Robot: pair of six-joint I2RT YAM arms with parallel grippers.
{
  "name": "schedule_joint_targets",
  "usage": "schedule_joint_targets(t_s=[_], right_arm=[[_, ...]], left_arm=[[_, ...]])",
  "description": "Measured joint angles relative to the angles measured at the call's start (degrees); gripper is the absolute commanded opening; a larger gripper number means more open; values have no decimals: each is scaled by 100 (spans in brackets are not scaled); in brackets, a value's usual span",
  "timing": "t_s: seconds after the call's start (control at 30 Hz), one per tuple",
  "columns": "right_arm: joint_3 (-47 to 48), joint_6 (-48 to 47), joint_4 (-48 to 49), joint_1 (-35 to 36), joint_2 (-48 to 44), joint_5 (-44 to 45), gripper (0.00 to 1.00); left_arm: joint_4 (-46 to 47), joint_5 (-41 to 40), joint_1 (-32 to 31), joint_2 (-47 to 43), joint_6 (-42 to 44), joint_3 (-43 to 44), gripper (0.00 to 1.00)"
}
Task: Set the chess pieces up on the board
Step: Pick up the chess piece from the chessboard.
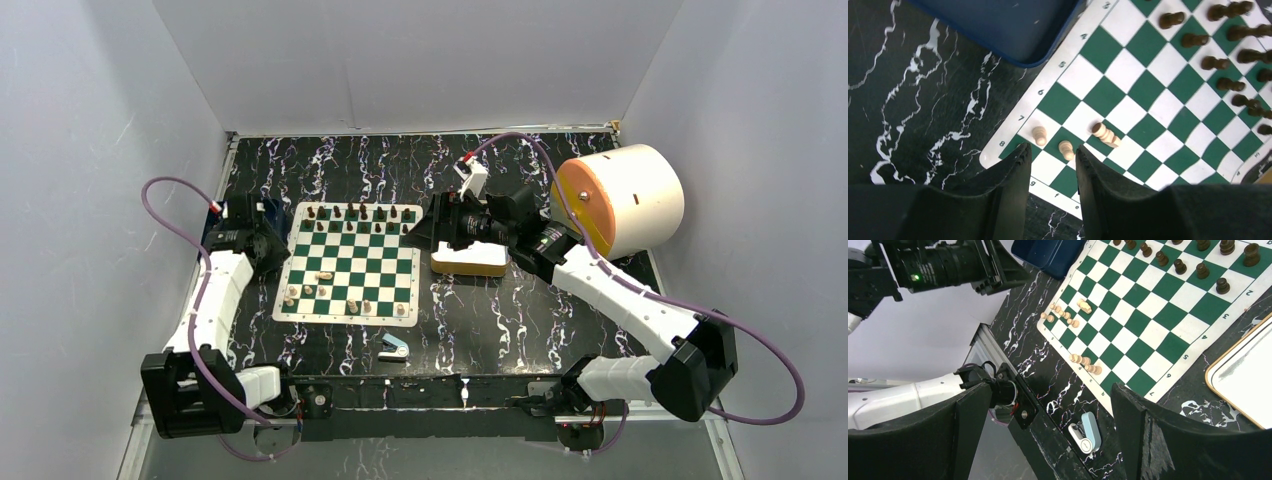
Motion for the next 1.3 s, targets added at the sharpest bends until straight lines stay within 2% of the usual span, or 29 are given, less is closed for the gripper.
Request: schedule_joint_targets(t_s=[0.27, 0.43, 0.8, 1.3], right_arm=[[0, -4, -179, 0, -70, 7, 99], [-2, -22, -334, 0, -94, 37, 99], [-2, -20, -553, 0, -90, 282, 99], [-2, 2, -645, 0, -66, 494, 99]], left_arm=[[-129, 393, -153, 909, 1073, 765, 33], [-284, 584, -326, 1445, 1488, 850, 30], [-208, 964, -1132, 2170, 1711, 892, 21], [-52, 796, -1150, 2559, 1757, 1043, 18]])
